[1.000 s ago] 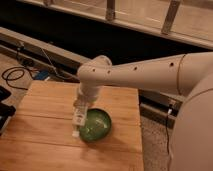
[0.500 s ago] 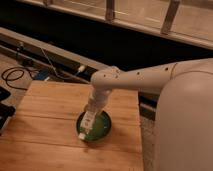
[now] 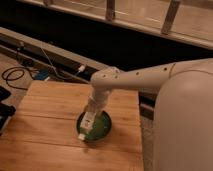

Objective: Place the bottle in the ceramic bowl

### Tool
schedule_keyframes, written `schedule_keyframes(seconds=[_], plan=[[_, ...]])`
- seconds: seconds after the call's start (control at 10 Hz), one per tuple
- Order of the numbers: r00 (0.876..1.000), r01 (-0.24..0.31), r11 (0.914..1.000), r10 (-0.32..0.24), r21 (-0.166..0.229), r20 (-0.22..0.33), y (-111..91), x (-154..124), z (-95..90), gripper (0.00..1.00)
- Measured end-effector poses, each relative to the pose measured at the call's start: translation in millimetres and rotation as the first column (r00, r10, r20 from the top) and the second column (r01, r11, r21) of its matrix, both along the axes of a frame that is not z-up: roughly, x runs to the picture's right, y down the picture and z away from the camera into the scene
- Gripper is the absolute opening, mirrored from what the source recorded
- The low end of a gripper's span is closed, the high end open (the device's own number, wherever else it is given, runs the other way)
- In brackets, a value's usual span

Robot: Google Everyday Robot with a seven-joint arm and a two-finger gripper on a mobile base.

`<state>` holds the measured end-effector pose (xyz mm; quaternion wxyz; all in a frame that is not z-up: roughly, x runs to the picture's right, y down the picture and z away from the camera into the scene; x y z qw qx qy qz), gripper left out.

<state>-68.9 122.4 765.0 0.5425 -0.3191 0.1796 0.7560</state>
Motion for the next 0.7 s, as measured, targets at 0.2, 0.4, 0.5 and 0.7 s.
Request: schedule_keyframes(seconds=[0.2, 0.4, 0.5, 0.7], plan=[[1.0, 0.002, 1.0, -0.002, 0.0, 0.002, 0.3, -1.6, -0.2, 0.64], [1.0, 0.001, 1.0, -0.001, 0.0, 0.002, 0.3, -1.3, -0.3, 0.78], [1.0, 0.002, 1.0, -0.002, 0.0, 0.003, 0.3, -1.6, -0.4, 0.8], [1.0, 0.002, 1.0, -0.002, 0.0, 0.004, 0.3, -2.2, -0.6, 0.8]])
